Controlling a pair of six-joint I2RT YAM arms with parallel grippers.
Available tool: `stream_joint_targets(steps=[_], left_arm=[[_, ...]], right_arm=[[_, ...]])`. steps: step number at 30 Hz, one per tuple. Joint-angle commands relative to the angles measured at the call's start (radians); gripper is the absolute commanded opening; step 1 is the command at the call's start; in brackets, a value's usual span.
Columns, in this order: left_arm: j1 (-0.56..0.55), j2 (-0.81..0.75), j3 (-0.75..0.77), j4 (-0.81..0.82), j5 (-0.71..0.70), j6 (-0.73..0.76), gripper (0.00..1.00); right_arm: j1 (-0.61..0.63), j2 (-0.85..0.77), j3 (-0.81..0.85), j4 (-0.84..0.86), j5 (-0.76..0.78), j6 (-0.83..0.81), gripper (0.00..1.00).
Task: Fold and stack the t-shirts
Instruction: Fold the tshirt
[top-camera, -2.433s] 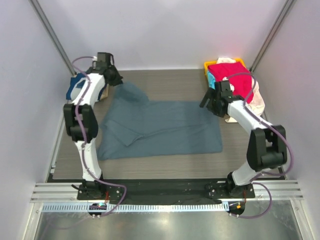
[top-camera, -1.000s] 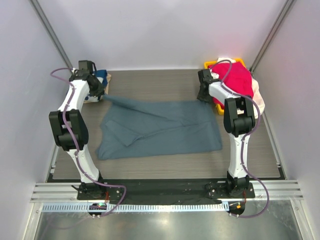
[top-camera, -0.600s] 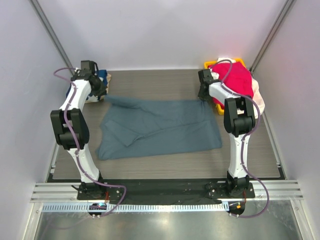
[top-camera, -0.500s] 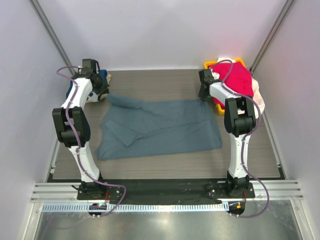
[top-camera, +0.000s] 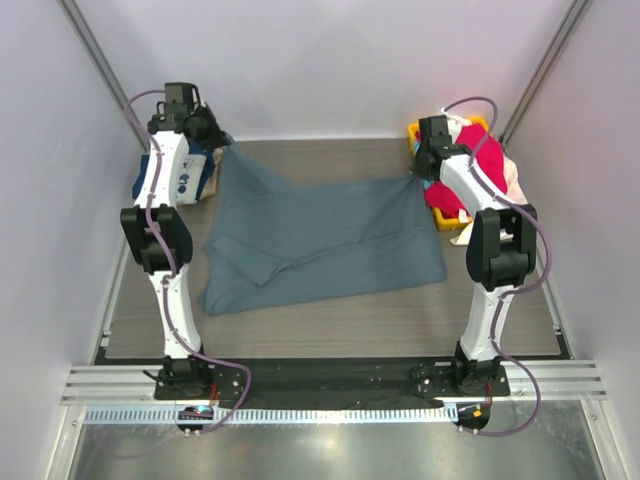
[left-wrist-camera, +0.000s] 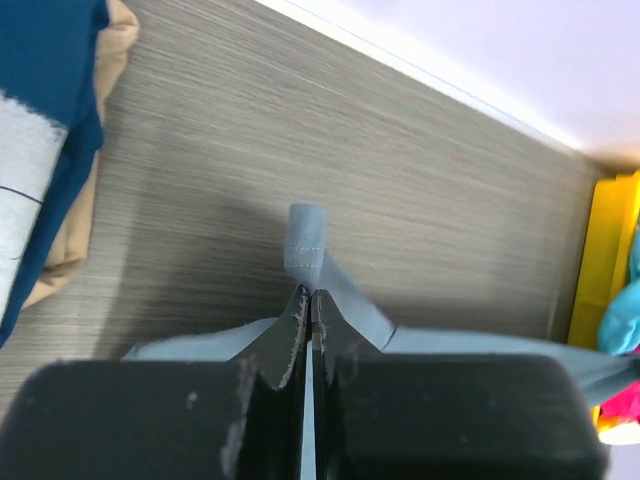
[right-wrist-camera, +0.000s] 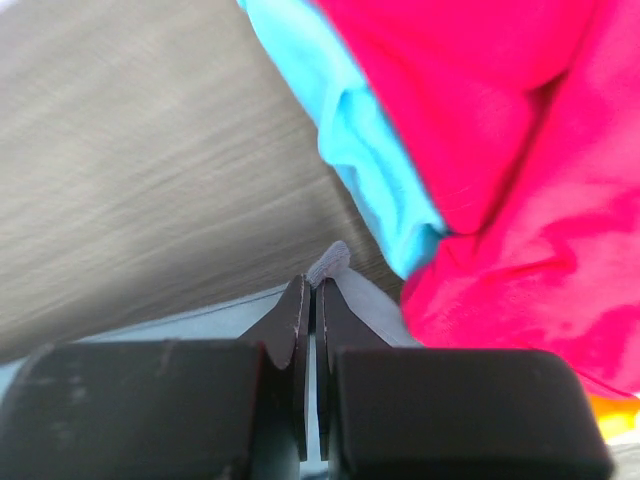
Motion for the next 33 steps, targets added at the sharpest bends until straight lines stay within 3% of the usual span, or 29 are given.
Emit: stream_joint_targets(steps=[1,8,18,24,33], left_arm=[[-0.013,-0.063,0.019,-0.014,0.048,0.071,0.00],[-0.015,-0.210,-0.153,-0.011,0.050,0.102,0.01],[-0.015,-0.534,-0.589,-0.007,-0.016,0.092,0.02],[-0.076,-0.710,-0.835,-0.017,-0.091,0.071,0.03],[-0.093,-0.942,-1.131,-0.072,-0.174,0.002,0.06]], right_arm=[[-0.018,-0.088,-0.002,0.036,-0.005,0.011,0.01],[-0.024,-0.161,-0.089,0.034,-0.040,0.018,0.01],[-0.055,-0.282,-0.284,0.053,-0.032,0.041,0.01],[-0.087,-0.345,-0.372,0.063,-0.026,0.045,0.01],[-0.095,-0.388,-0.503,0.100,-0.058,0.058,0.01]])
